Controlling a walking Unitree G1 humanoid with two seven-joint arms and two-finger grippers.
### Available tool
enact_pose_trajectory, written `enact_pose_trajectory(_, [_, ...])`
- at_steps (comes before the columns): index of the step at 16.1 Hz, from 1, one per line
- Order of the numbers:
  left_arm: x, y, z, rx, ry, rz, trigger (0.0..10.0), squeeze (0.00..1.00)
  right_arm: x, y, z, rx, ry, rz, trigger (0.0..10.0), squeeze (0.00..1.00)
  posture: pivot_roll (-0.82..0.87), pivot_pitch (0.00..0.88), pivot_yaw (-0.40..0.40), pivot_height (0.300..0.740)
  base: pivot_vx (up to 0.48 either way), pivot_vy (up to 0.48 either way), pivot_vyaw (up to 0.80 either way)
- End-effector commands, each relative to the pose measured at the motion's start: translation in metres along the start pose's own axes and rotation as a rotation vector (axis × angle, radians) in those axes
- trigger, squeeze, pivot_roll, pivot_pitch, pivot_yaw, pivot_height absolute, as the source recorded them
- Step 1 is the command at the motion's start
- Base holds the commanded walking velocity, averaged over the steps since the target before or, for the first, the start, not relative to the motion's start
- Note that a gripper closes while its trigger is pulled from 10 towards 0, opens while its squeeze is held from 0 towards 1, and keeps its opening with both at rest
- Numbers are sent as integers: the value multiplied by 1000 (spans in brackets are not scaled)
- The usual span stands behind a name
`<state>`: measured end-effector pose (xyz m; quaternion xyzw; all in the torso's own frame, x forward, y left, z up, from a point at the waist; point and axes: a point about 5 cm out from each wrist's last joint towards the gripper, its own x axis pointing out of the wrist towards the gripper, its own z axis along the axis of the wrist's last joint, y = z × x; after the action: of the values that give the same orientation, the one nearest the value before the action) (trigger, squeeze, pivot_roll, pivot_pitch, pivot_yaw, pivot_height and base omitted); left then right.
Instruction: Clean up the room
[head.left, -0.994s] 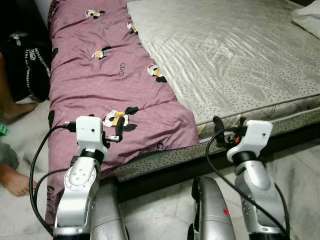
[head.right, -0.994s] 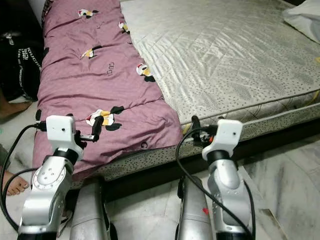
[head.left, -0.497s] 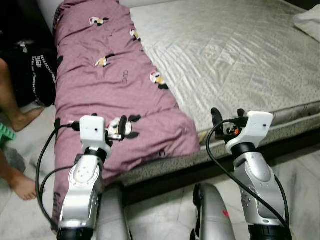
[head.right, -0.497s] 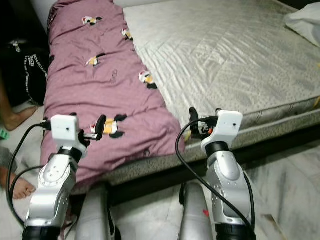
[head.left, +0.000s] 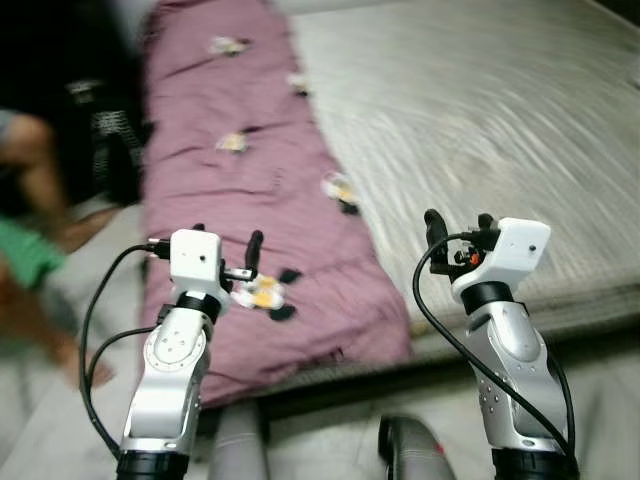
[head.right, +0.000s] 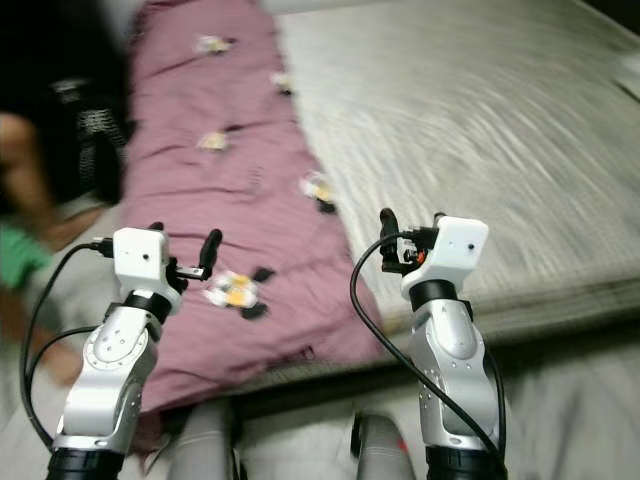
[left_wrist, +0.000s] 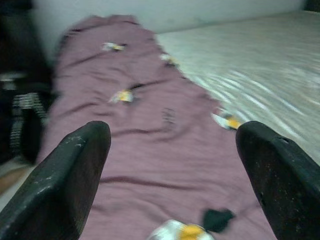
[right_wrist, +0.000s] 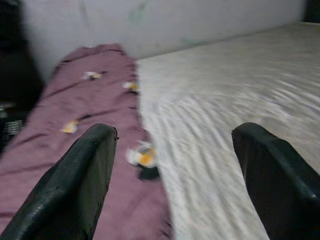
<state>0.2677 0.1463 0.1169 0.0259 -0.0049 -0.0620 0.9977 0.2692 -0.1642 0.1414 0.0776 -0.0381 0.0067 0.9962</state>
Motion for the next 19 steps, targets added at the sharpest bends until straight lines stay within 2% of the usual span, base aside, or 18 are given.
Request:
enact_pose_trajectory(1, [-1,3,2,15,-10,14,10000,0,2,2,6,-1,-19,3,10000,0,-53,0,45,737,0,0,0])
enact_pose_trajectory(13, [-3,2,-4,15,26,32,10000,0,-12,-7,-11,-48,42,-51,10000,0,-56,0,44,740,0,0,0])
enact_pose_trajectory(15, [-3,2,-8,-32,48,28,10000,0,-11,-6,-14,-54,60,-62,10000,0,-58,0,42,740,0,0,0])
enact_pose_trajectory(19, [-2,0,-7,-41,50,18,10000,0,-6,-5,-13,-56,58,-55,10000,0,-53,0,35,740,0,0,0])
